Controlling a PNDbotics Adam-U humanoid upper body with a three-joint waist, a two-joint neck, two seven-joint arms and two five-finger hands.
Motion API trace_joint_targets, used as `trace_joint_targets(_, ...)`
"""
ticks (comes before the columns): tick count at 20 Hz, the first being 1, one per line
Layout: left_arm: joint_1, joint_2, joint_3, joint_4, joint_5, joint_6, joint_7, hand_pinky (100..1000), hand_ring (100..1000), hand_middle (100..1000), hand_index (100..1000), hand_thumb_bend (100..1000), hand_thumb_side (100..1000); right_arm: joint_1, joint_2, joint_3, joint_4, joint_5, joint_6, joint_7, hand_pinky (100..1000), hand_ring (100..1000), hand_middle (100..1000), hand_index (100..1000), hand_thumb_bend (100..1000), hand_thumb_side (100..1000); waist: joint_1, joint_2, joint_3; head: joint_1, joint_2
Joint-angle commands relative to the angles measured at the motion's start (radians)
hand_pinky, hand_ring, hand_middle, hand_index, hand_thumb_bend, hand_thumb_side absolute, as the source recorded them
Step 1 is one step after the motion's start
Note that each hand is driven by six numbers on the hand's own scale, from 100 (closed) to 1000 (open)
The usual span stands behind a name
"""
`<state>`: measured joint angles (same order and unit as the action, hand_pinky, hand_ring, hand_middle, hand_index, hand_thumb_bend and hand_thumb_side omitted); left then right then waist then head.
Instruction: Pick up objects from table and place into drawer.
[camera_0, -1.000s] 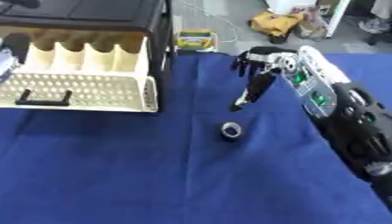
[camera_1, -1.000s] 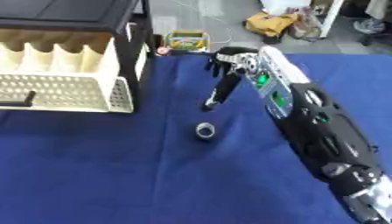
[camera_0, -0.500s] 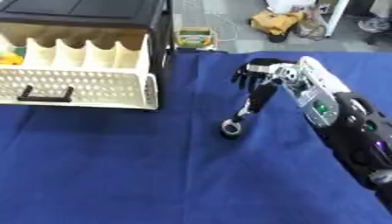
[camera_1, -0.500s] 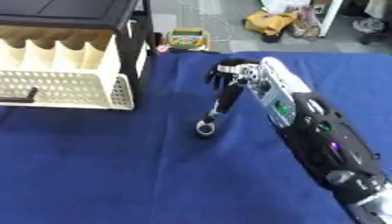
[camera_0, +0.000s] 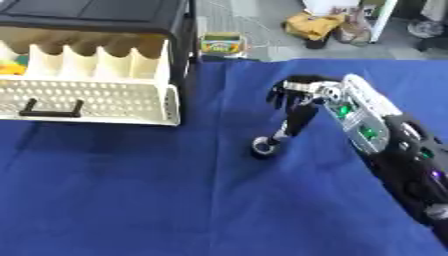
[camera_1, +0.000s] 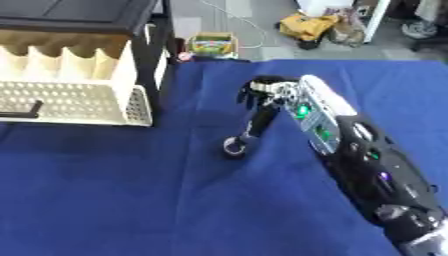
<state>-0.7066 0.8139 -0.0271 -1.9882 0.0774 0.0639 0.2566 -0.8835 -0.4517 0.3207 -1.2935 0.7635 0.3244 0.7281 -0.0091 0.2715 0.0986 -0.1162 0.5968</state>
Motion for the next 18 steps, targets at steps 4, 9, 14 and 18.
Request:
trace_joint_targets(4,-0.001,0.008,0.013,-0.012,0.003,-0.006,-0.017,100,100,100,820,100,726,0.012,-0.014,-0.006,-0.043,0.002,0.009,-0.016,526,676,715,884,622,200,0.001,-0.016,-0.001,-0.003,0.0)
trace_joint_targets(9,0.003,0.0,0.01,-0.012,0.001,-0.005,-0.031,100,100,100,818,100,732,0.022,-0.005,-0.001,-0.057,0.038,0.009,-0.035,513,674,720,884,629,210,-0.001,-0.013,-0.001,-0.005,-0.003)
trace_joint_targets(14,0.008,-0.009,0.009,-0.012,0.002,-0.005,-0.038,100,100,100,808,100,736,0.036,0.003,0.0,-0.07,0.069,0.01,-0.057,507,667,698,855,642,214,-0.002,-0.011,0.0,-0.006,-0.005)
trace_joint_targets(18,0.012,-0.013,0.007,-0.012,0.001,-0.006,-0.046,100,100,100,793,100,739,0.045,0.008,0.007,-0.089,0.115,0.004,-0.088,499,657,683,829,654,230,-0.002,-0.011,-0.001,-0.007,-0.006)
